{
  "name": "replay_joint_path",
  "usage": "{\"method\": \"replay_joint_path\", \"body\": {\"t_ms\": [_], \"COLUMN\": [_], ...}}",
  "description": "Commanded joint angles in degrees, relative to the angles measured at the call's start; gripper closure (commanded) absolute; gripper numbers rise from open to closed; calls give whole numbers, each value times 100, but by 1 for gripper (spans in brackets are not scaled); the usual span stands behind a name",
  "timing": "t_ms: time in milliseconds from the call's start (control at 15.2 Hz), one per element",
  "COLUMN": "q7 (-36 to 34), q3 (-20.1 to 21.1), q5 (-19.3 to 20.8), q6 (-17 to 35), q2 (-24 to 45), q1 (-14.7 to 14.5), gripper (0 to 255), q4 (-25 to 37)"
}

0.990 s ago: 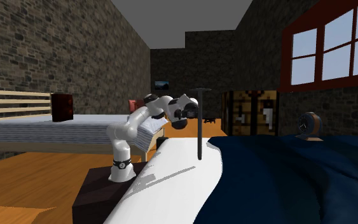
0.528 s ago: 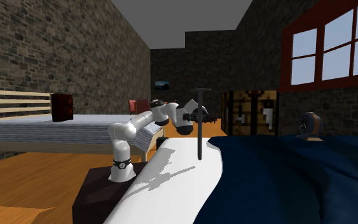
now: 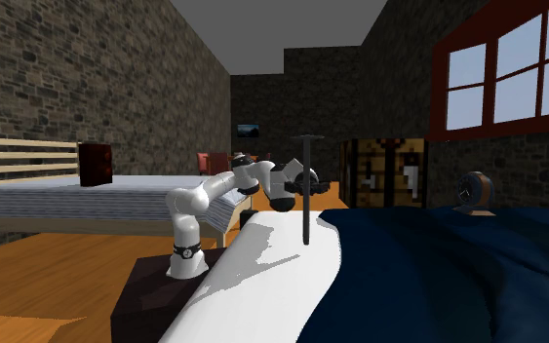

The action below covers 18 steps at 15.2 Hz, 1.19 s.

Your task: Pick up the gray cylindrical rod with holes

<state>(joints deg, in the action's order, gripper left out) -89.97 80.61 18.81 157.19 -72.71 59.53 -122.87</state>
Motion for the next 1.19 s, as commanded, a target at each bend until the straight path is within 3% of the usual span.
{"method": "replay_joint_path", "body": {"t_ms": [0,396,1122], "q7": [-2,-3,511], "q3": [2,4,-411], "q5": [-1,-2,109], "q6": [0,-3,-223], "q2": [-2,-2,433], "q1": [-2,1,-28], "gripper": [255,255,255], "q4": [-3,2,339]}}
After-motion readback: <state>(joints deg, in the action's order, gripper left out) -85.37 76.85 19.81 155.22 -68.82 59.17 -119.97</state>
